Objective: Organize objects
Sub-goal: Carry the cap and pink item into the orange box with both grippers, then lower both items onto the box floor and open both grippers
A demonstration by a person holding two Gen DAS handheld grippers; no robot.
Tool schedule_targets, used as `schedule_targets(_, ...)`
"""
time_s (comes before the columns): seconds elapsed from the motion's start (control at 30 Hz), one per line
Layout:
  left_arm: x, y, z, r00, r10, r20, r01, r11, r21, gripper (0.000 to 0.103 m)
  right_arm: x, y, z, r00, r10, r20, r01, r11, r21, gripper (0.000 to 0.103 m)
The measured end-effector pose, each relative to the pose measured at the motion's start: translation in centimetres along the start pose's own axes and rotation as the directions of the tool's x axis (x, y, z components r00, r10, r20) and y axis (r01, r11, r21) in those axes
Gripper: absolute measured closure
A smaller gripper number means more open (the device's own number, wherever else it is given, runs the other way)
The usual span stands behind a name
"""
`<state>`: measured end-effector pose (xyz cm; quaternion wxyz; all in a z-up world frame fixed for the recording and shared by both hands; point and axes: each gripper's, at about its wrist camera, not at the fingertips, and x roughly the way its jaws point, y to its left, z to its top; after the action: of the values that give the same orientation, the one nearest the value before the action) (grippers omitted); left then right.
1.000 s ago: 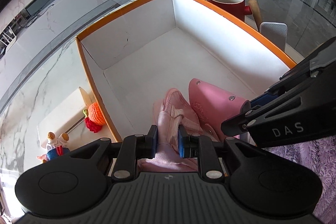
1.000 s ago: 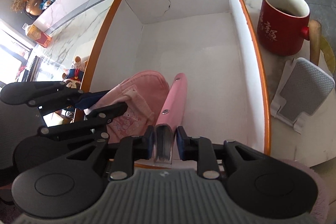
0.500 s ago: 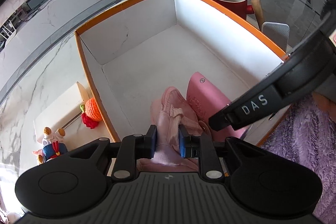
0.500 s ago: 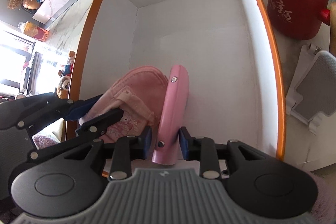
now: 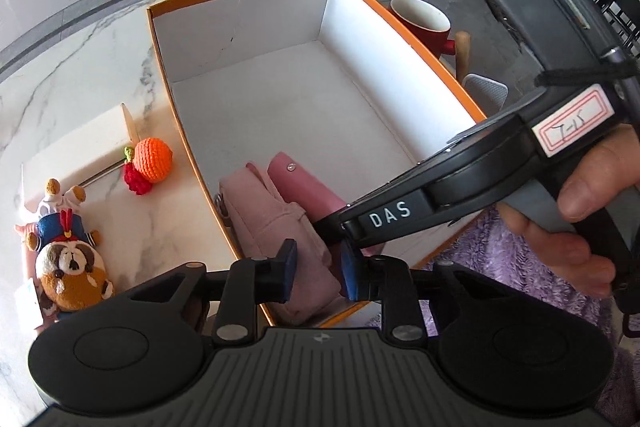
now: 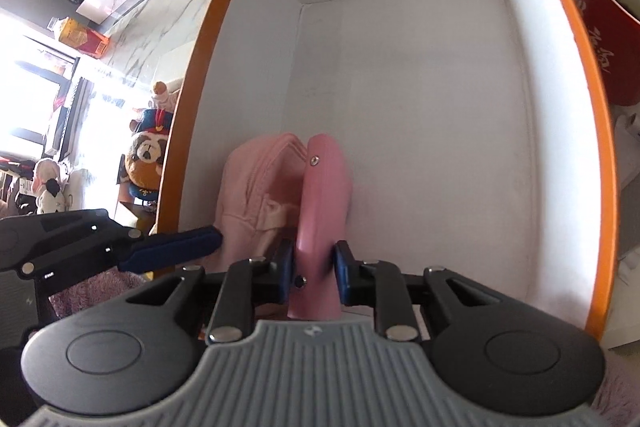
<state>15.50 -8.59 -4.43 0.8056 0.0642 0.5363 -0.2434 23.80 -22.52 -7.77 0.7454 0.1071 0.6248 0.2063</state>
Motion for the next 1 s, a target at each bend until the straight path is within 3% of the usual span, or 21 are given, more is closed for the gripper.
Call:
schedule_targets(0.13, -1.7, 0.1, -0.7, 0.999, 0.004, 0.046, -0.005, 1.0, 0.024, 0.07, 0.0, 0.9, -0.1, 0.999, -0.039, 0.01, 0.039, 0.999, -0.031, 0.081)
schedule_targets(0.27, -3.3, 0.4, -1.6, 0.995, 0.014, 0.102, -0.018, 0.999, 0.037, 0.049, 0.2, 0.8, -0.2, 0.999, -0.046, 0.011, 0.046, 0.999, -0.016, 0.079)
schedule_targets(0.3, -3.5, 0.6, -1.9, 0.993, 0.017, 0.113, -0.021, 0.999, 0.038, 0.048, 0.1, 0.8, -0.3, 0.999, -0.042, 0.011, 0.042, 0.999, -0.01, 0.078)
schedule_targets(0.43, -3.6, 1.7, -2.3, 0.99, 0.029, 0.135, -0.029, 1.0, -0.005, 0.048, -0.3, 0.9, -0.6, 0.999, -0.036, 0.02, 0.036, 0.999, -0.005, 0.077)
schedule_targets(0.7, -2.4, 3.9, -3.1, 0.991, -0.043, 0.129, 0.058, 0.992, -0.111, 0.048, -0.8, 0.0, -1.1, 0.999, 0.0, 0.034, -0.002, 0.998, 0.069, 0.077)
schedule_targets(0.8, -1.8, 4.0, -3.3, 0.991, -0.056, 0.122, 0.071, 0.991, -0.117, 0.048, -0.5, -0.7, -1.3, 0.998, 0.052, 0.037, -0.056, 0.989, 0.139, 0.081)
schedule_targets(0.9, -1.1, 3.8, -3.4, 0.992, -0.066, 0.109, 0.079, 0.99, -0.115, 0.056, -0.5, -0.9, -1.6, 0.997, 0.057, 0.061, -0.068, 0.98, 0.189, 0.082)
schedule_targets(1.0, -0.9, 3.6, -3.5, 0.992, -0.064, 0.104, 0.075, 0.992, -0.106, 0.057, -0.5, -0.5, -1.9, 0.996, 0.046, 0.076, -0.059, 0.982, 0.177, 0.081)
